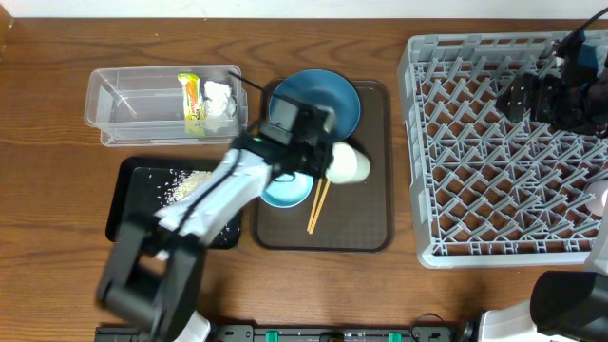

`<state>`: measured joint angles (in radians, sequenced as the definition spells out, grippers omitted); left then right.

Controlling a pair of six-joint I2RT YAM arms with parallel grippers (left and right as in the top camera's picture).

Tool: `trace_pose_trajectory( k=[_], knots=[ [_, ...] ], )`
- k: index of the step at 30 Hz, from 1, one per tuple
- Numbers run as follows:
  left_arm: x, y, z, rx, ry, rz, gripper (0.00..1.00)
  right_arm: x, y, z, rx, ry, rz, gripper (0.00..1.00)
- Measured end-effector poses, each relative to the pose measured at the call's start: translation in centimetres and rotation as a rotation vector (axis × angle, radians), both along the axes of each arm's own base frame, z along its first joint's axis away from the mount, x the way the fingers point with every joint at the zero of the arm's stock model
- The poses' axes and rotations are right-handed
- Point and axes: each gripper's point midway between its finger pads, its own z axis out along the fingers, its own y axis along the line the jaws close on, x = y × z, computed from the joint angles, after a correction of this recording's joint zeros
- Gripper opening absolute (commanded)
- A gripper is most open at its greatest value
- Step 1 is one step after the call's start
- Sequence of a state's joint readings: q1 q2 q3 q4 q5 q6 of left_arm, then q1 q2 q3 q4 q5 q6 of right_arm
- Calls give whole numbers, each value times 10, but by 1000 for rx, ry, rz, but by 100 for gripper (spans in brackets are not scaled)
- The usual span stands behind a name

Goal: Sort waste into correct bins and load items into the dishwasher rack
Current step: 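Move the left gripper to the cream cup and grasp it, then lift the cream cup and hand it to the right gripper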

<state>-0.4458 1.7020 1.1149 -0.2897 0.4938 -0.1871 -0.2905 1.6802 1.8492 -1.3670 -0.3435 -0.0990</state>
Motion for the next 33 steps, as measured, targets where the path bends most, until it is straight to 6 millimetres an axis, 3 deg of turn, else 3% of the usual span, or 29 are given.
trace_pose_trajectory(
  k=[5,9,16,20,27,33],
  knots=[
    [18,28,67,-183,-53,119,6,-1,21,1,73,-33,124,99],
    [29,38,99,-357,-37,143,6,-9,59,-11,193,-46,305,99],
    [17,30,126,-559,80,70,6,-43,150,-38,470,-95,688,99],
    [4,23,134,-621,149,16,6,-53,187,-46,565,-176,833,99],
    [-8,19,142,-671,204,-42,6,-61,231,-42,667,-320,1000,98],
    [-17,15,147,-699,232,-88,6,-56,251,-24,706,-475,1100,93]
  ],
)
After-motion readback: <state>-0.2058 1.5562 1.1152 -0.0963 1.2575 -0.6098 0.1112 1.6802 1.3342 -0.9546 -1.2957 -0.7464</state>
